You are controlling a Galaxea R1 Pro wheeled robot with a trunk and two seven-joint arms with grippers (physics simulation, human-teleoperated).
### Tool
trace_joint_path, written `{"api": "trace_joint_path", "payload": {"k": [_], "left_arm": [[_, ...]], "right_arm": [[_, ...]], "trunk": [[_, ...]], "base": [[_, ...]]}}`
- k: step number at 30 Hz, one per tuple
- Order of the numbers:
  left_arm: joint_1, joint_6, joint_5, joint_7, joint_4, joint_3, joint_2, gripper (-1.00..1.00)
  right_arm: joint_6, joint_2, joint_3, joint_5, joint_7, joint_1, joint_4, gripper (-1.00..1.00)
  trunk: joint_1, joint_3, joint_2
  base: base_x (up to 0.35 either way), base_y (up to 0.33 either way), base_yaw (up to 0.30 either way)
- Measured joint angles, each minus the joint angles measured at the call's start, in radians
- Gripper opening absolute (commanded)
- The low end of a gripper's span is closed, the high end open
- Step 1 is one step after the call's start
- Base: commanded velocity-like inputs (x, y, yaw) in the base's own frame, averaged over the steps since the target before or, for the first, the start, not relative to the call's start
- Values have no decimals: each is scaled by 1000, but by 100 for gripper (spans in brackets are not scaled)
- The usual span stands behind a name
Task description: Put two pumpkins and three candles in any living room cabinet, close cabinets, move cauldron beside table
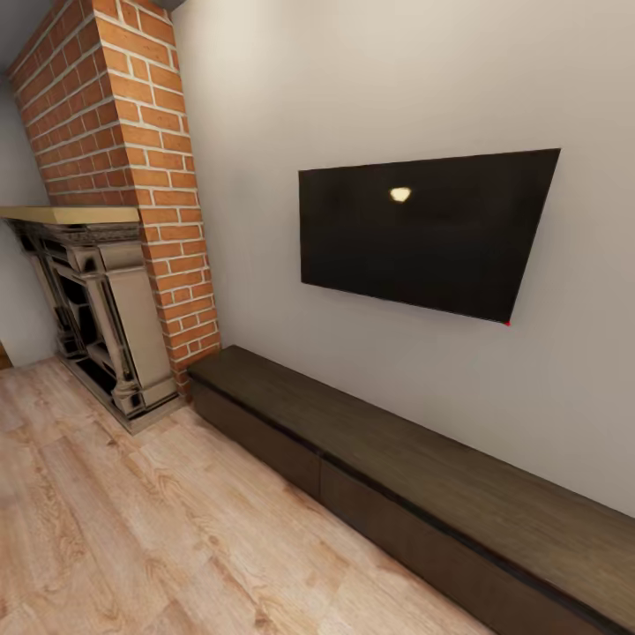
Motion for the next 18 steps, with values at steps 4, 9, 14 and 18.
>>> {"api": "trace_joint_path", "payload": {"k": [4, 9, 14, 18], "left_arm": [[13, -21, -1, -11, -21, 3, 1, 100], [13, -49, 0, -10, -32, 4, -7, 100], [13, -77, 3, -10, -32, 5, -10, 100], [13, -100, 4, -10, -32, 5, -11, 100]], "right_arm": [[-20, 0, 0, 2, 2, -19, -6, 100], [-47, 0, 0, 4, -1, -18, -8, 100], [-75, 0, 0, 4, -2, -18, -8, 100], [-98, 0, 1, 9, -9, -18, -6, 100]], "trunk": [[0, 0, 0], [0, 0, 0], [0, 0, 0], [0, 1, 0]], "base": [[0, 0, 0], [0, 0, 0], [-33, 0, 33], [-141, 0, 204]]}}
